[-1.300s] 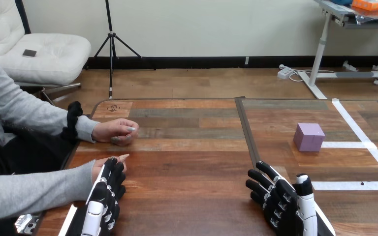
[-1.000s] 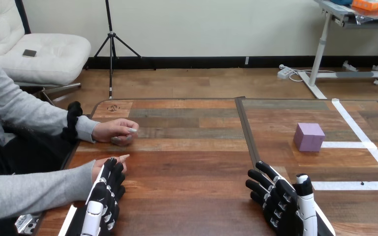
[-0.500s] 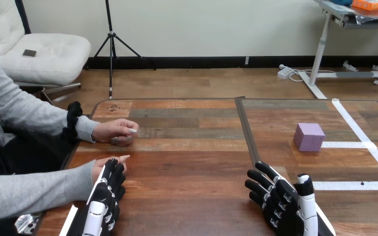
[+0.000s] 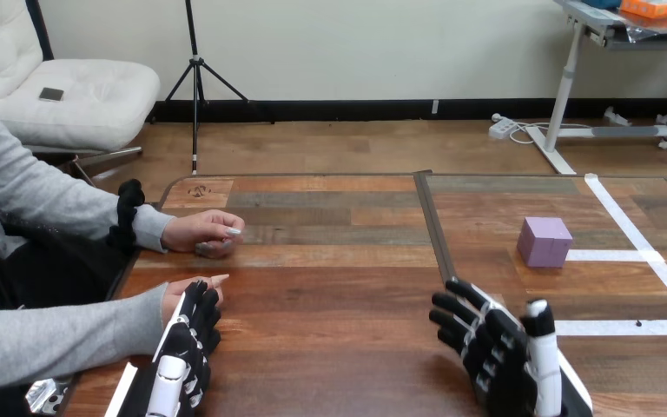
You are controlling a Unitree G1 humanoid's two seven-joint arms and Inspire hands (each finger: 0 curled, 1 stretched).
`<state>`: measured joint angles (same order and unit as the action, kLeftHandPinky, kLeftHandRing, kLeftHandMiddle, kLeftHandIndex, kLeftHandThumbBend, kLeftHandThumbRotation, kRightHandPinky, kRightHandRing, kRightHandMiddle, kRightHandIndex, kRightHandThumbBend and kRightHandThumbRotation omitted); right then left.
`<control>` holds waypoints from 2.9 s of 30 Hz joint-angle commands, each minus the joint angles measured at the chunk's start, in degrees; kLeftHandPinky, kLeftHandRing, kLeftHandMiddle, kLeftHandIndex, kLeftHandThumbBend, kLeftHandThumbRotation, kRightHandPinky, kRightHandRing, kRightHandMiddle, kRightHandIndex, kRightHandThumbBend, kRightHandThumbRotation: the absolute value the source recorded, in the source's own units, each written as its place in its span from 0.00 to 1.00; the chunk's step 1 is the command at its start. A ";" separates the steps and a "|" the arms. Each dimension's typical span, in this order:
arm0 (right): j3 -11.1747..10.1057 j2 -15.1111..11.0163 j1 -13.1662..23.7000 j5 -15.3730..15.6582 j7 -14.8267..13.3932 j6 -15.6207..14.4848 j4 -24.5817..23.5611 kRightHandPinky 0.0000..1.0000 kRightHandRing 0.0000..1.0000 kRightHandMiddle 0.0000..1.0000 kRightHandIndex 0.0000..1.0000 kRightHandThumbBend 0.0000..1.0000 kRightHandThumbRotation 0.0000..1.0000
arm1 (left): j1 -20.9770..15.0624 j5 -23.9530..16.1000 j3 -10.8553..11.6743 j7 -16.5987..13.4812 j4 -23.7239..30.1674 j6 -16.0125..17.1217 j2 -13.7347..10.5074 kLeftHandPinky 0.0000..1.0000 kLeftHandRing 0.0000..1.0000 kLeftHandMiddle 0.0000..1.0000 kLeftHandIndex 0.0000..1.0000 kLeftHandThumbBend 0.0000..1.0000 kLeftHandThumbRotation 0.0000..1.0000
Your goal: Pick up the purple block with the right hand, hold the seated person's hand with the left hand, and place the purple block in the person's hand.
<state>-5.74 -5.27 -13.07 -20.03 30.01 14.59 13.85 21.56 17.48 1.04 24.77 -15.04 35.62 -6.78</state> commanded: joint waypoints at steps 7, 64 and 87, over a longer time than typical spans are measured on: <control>-1.73 -1.87 13.34 1.07 -3.21 0.66 -1.85 0.86 0.85 0.85 0.86 0.87 1.00 | -1.98 -0.95 0.33 -0.36 2.36 0.96 0.65 1.00 1.00 1.00 1.00 0.59 1.00; 1.87 -17.39 62.19 27.16 -24.62 8.62 46.86 0.85 0.91 0.90 0.89 0.70 1.00 | -3.30 -0.24 1.00 0.73 -1.93 4.74 1.09 1.00 0.97 0.98 0.99 0.62 1.00; 12.14 -21.51 73.72 43.72 -30.90 -2.71 57.46 0.81 0.91 0.92 0.93 0.80 1.00 | -2.65 -0.19 0.75 0.74 -0.92 3.35 0.47 1.00 0.98 0.98 1.00 0.66 1.00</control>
<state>0.55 -22.18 43.45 16.93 2.69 14.90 65.90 22.57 16.84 1.02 24.75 -16.55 36.26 -7.39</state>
